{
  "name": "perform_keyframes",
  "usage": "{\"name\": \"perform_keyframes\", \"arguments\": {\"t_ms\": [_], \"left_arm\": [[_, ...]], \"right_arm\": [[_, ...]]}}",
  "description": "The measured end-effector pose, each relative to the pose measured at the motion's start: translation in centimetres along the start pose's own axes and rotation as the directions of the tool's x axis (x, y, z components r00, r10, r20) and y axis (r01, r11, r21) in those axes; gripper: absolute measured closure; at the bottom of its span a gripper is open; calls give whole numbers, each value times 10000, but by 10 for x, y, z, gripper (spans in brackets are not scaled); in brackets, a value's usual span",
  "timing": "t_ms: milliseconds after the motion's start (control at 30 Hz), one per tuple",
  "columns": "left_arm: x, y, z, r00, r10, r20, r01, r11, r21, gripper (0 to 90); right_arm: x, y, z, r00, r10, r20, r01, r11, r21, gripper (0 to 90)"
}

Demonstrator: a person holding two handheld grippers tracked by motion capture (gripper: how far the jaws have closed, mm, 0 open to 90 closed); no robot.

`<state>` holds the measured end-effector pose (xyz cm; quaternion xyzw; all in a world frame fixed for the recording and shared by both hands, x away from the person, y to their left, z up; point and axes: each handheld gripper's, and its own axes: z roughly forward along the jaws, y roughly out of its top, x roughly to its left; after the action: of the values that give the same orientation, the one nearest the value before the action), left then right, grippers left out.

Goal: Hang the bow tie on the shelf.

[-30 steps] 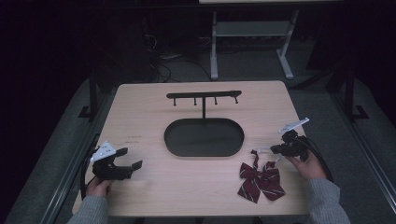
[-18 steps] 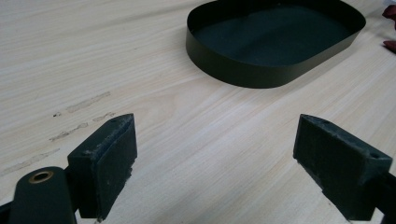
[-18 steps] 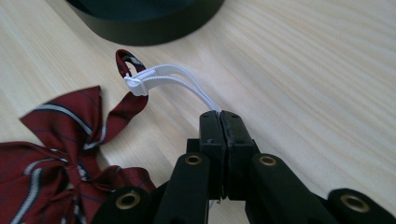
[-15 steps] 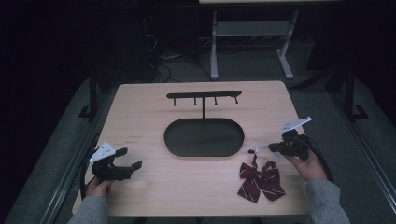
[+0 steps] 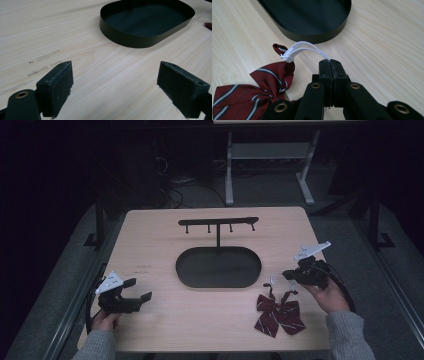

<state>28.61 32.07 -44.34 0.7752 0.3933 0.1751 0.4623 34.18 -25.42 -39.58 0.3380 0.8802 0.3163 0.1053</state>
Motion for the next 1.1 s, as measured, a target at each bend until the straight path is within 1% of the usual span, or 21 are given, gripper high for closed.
{"name": "perform_keyframes", "arguments": {"t_ms": [200,367,400,633,667,767,800,933,1100], "left_arm": [[-1,0,0,10000,4,6,-4,10000,-14,130],[-1,0,-1,10000,-8,9,8,10000,16,130],[-1,0,0,10000,-10,17,10,10000,-10,130],[-1,0,0,10000,-17,28,17,10000,28,130],[-1,0,0,10000,-5,38,4,10000,33,130],[-1,0,0,10000,-21,49,21,10000,32,130],[-2,0,0,10000,-12,48,12,10000,29,130],[-2,0,-1,10000,9,45,-9,10000,21,130],[-2,0,0,10000,-6,48,6,10000,37,130]], "right_arm": [[3,4,-5,9998,-182,-46,181,9997,-163,885],[6,6,-8,9997,-221,-69,219,9995,-217,885],[8,8,-9,9994,-341,-71,339,9991,-270,885],[13,14,-15,9986,-528,-56,525,9977,-425,885],[14,16,-17,9979,-645,-57,642,9967,-499,885],[17,19,-20,9977,-670,-27,668,9964,-516,885],[19,21,-22,9970,-772,-4,771,9954,-566,885],[22,25,-24,9964,-853,-1,851,9946,-595,885],[23,28,-25,9951,-984,5,982,9931,-638,885]]}}
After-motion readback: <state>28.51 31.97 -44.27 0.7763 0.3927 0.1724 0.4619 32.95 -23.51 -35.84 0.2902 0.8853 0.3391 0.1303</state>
